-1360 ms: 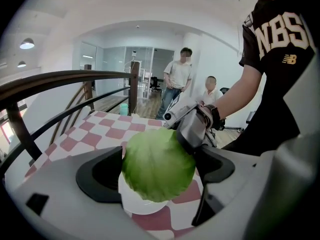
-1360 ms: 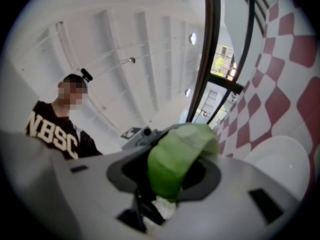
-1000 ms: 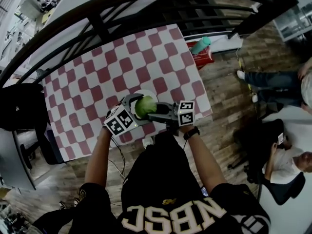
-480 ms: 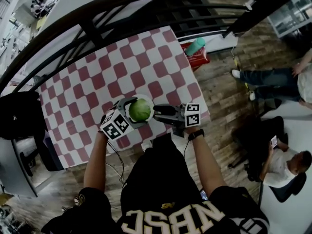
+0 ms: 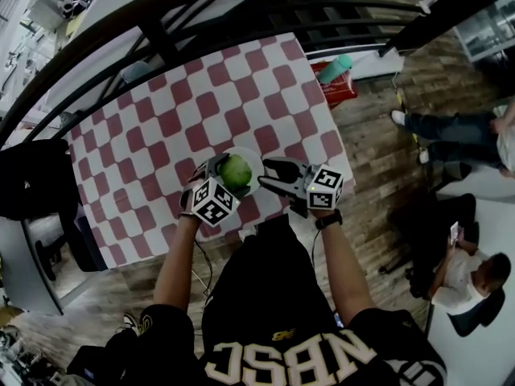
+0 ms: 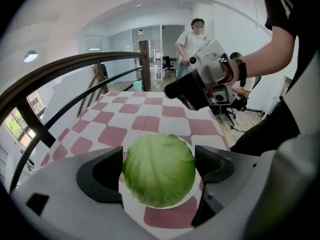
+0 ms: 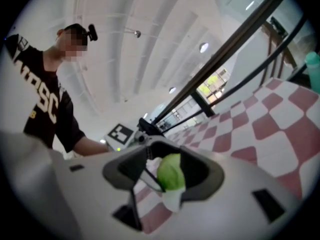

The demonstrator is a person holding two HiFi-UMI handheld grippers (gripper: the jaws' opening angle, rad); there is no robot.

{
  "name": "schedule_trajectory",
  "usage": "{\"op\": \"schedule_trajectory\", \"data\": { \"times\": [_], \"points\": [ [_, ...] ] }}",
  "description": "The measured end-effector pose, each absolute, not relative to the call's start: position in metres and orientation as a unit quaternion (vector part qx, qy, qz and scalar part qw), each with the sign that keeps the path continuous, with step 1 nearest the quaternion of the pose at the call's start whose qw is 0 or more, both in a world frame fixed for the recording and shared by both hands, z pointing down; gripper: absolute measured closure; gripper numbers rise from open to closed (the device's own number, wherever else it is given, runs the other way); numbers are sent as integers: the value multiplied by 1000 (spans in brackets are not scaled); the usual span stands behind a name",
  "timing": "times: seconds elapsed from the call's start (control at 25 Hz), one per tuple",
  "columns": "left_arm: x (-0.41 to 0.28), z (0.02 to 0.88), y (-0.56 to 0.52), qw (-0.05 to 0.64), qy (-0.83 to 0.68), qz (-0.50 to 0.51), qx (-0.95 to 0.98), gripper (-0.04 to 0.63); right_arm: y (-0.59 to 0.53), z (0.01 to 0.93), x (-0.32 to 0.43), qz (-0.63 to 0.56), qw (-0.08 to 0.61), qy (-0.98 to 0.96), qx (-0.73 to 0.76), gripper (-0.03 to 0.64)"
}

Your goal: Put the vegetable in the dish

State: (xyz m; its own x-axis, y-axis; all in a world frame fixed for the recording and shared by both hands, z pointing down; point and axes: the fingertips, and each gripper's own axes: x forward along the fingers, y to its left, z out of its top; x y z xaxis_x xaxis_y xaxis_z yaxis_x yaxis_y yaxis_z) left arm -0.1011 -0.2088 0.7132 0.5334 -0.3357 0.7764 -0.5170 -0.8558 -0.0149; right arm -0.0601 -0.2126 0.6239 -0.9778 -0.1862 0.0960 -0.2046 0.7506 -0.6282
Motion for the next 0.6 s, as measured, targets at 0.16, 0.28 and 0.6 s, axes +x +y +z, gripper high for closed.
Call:
{"op": "schedule_trajectory", "data": {
  "times": [0.16,0.28,0.6],
  "points": [
    [-99,727,-212,114,-281,414,858,126,-215,621,-61,338,-4,-932,129,396],
    [-96,734,-212,111,-299,410,855,126,-218,620,-60,337,-17,-930,146,396],
    [-89,746,-218,115,-329,385,854,124,-221,608,-58,330,-31,-927,177,396]
  ]
}}
